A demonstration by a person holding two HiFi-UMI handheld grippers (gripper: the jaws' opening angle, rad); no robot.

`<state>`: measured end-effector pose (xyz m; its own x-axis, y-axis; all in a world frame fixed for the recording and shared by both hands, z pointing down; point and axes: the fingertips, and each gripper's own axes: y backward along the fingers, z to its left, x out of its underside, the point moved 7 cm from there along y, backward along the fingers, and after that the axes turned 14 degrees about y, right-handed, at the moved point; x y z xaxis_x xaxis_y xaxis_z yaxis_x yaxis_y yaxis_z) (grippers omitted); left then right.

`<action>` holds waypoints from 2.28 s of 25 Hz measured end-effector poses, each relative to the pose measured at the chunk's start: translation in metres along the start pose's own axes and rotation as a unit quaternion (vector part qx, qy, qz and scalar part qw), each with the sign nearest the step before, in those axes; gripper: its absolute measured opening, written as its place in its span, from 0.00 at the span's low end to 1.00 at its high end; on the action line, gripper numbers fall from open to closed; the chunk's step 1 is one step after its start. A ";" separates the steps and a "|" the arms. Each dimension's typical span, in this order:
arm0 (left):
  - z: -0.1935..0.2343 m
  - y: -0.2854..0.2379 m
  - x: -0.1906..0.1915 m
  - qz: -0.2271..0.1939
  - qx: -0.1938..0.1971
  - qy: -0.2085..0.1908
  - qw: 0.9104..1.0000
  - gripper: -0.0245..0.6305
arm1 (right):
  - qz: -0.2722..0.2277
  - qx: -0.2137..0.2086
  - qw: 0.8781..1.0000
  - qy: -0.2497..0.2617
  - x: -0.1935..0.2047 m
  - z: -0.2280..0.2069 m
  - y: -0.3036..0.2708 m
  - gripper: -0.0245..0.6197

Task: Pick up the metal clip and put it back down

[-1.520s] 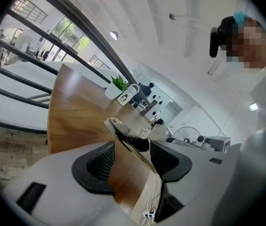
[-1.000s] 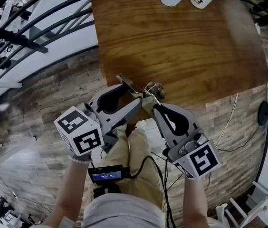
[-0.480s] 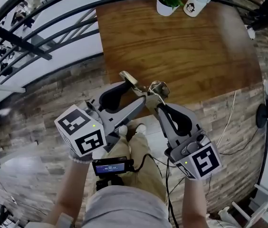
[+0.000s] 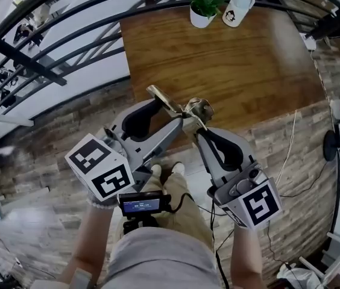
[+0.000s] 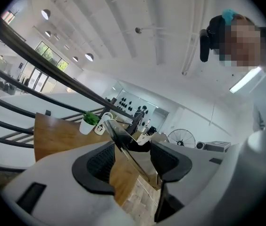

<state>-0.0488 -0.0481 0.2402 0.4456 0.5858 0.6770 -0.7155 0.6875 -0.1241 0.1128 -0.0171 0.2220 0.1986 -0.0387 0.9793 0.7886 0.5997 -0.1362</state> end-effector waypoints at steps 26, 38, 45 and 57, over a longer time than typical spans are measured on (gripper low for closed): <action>-0.053 0.022 -0.032 -0.030 0.034 -0.062 0.997 0.41 | -0.042 0.025 0.998 0.038 -0.056 0.012 0.021 0.08; -0.047 0.021 -0.031 -0.028 0.030 -0.062 0.997 0.41 | -0.035 0.022 0.999 0.035 -0.051 0.012 0.017 0.08; -0.040 0.022 -0.027 -0.020 0.024 -0.058 0.998 0.41 | -0.029 0.017 0.999 0.028 -0.044 0.014 0.014 0.08; -0.020 0.022 -0.012 -0.005 0.003 -0.039 0.999 0.41 | -0.009 0.003 1.000 0.016 -0.025 0.015 0.006 0.08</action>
<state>-0.0586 -0.0314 0.2146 0.4091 0.5445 0.7322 -0.7149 0.6899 -0.1135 0.1041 -0.0008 0.1988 0.2032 -0.0749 0.9763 0.7890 0.6030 -0.1180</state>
